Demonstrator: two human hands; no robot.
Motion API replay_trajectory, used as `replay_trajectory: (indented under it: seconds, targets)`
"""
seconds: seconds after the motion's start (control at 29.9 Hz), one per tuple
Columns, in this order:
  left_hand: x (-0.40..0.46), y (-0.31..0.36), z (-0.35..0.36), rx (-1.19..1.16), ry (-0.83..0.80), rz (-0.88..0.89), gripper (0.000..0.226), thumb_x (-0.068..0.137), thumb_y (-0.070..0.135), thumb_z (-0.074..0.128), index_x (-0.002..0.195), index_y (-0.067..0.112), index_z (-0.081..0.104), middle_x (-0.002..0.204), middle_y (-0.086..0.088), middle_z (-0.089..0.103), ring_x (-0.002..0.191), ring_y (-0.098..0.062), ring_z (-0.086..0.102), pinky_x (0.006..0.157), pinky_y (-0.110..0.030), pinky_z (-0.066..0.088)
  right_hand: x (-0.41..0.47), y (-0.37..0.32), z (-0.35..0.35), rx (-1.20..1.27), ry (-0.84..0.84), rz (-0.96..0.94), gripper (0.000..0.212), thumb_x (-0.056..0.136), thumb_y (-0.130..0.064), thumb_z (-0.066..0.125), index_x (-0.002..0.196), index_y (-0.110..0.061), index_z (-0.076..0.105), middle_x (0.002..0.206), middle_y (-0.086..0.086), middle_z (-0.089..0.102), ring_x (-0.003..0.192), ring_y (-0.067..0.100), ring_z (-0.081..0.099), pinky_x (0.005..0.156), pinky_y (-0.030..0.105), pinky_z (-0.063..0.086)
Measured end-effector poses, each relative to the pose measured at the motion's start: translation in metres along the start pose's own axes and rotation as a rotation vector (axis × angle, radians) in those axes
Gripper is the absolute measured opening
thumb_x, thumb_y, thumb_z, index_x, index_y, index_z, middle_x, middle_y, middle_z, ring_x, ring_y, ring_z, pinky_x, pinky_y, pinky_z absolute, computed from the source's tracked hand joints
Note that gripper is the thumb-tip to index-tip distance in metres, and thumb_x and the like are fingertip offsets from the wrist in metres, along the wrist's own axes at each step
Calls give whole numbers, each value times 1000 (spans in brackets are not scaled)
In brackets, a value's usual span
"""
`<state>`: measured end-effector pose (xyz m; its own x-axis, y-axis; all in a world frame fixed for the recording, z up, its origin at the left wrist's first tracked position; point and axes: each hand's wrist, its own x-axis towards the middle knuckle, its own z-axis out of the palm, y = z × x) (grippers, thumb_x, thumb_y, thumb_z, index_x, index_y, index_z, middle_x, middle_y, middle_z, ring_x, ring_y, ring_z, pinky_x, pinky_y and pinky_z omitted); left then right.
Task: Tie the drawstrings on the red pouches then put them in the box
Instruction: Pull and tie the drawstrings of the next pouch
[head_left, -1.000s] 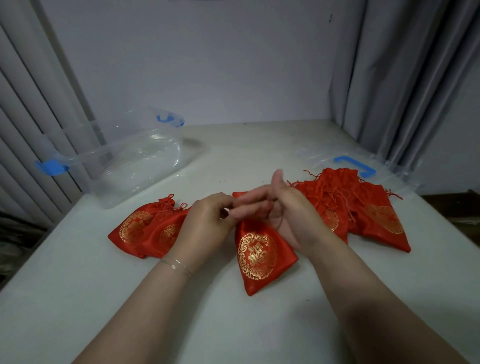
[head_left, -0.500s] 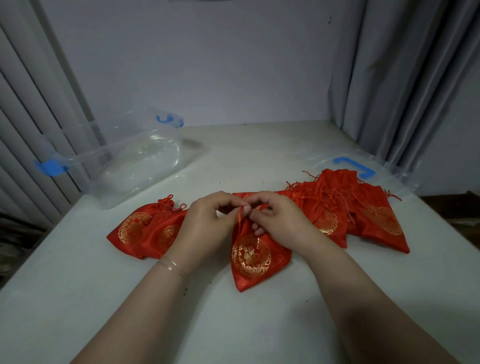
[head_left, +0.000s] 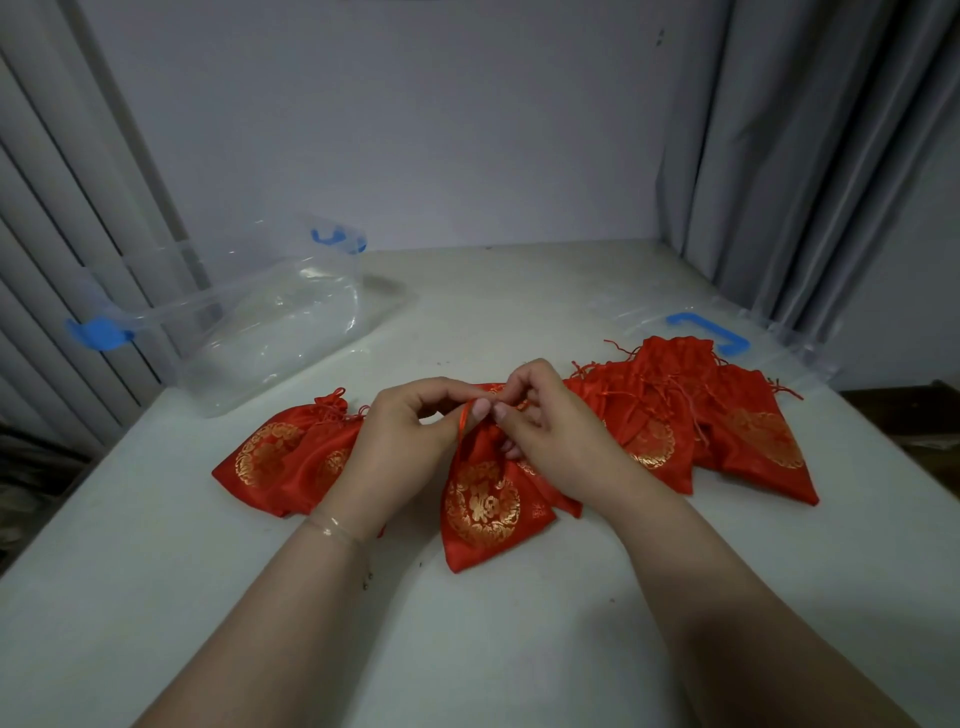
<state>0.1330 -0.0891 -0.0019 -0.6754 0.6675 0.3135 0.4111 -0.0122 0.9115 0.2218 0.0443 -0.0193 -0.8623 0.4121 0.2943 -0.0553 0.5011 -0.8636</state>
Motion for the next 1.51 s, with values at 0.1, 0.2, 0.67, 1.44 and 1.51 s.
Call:
replay_trajectory:
  seconds: [0.1,0.2,0.67,1.44,1.51]
  targets:
    - [0,0,-1,-14,50,-39,10,83,13,70,87,20,77,86,7,75,89,-14,69,82,-22,53,2,0,-3,-83,69,-55,15,91,-19,58,94,-29,47,74,-9,53,65,-3,54,64,14,41]
    - [1,-3,-3,7,84,-85,9,84,13,70,88,18,76,85,5,75,87,-10,69,79,-18,52,2,-3,-7,-212,125,-76,4,90,-24,59,88,-22,56,77,-16,47,72,-11,50,64,4,35]
    - [7,-6,-14,-110,176,-251,10,80,2,71,90,2,73,83,-6,73,70,0,66,65,-9,49,0,-4,-22,-272,124,86,27,78,-40,71,64,-19,63,56,-8,55,50,2,48,49,15,35]
    - [7,-11,-20,-30,82,-169,11,76,-3,73,80,6,72,77,3,73,70,-2,64,65,-9,47,1,2,-30,-464,6,166,33,87,-38,62,69,-11,55,59,-7,49,55,9,45,56,28,35]
    - [7,-10,-20,19,42,-139,14,75,-4,74,77,9,71,69,7,69,65,-3,60,63,-10,47,0,5,-30,-500,-1,180,23,86,-36,64,74,-17,57,69,-8,54,66,10,51,62,29,41]
